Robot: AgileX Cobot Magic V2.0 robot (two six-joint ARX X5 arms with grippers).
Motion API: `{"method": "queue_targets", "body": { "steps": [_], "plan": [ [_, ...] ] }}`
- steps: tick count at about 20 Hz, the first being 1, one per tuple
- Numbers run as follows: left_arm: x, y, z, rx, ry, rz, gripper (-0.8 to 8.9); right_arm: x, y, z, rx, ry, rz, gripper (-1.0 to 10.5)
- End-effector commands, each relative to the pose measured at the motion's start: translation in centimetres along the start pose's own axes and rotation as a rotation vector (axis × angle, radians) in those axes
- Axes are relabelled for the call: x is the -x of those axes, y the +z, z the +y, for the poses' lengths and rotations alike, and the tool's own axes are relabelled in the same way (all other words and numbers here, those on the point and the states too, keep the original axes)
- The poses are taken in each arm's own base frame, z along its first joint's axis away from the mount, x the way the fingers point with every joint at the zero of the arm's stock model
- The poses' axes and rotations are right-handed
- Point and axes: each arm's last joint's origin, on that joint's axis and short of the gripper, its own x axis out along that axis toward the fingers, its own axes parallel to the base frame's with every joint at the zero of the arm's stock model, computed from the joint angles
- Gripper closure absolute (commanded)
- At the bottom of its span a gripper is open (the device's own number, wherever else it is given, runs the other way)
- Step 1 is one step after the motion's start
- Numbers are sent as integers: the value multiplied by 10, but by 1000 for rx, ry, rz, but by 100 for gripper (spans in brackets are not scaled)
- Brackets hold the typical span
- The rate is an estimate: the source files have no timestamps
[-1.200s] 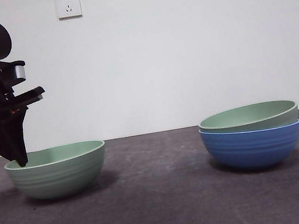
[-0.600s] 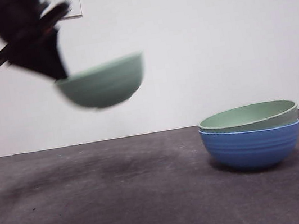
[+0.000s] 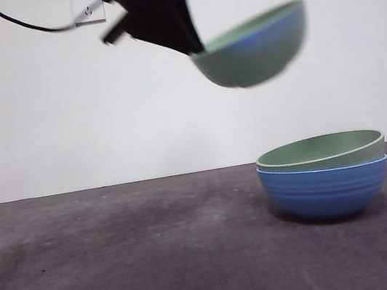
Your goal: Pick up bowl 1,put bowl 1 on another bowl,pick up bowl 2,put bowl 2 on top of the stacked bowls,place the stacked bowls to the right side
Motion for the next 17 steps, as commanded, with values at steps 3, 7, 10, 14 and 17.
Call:
{"method": "queue_targets", "body": {
  "steps": [3,7,10,14,17],
  "plan": [
    [-52,1,-9,12,-22,71,819,-1,-1,0,-16,3,5,662],
    [-90,-14,-5,23,-12,169,819,-2,-1,0,-16,2,5,662],
    [-101,-20,-3,30,-9,208,820,-2,-1,0,-17,2,5,662],
    [-103,-19,-8,16,-21,191,820,-2,-1,0,-20,2,5,663],
    [-115,-28,-12,12,-23,234,820,-2,-1,0,-24,2,5,662]
  ]
}}
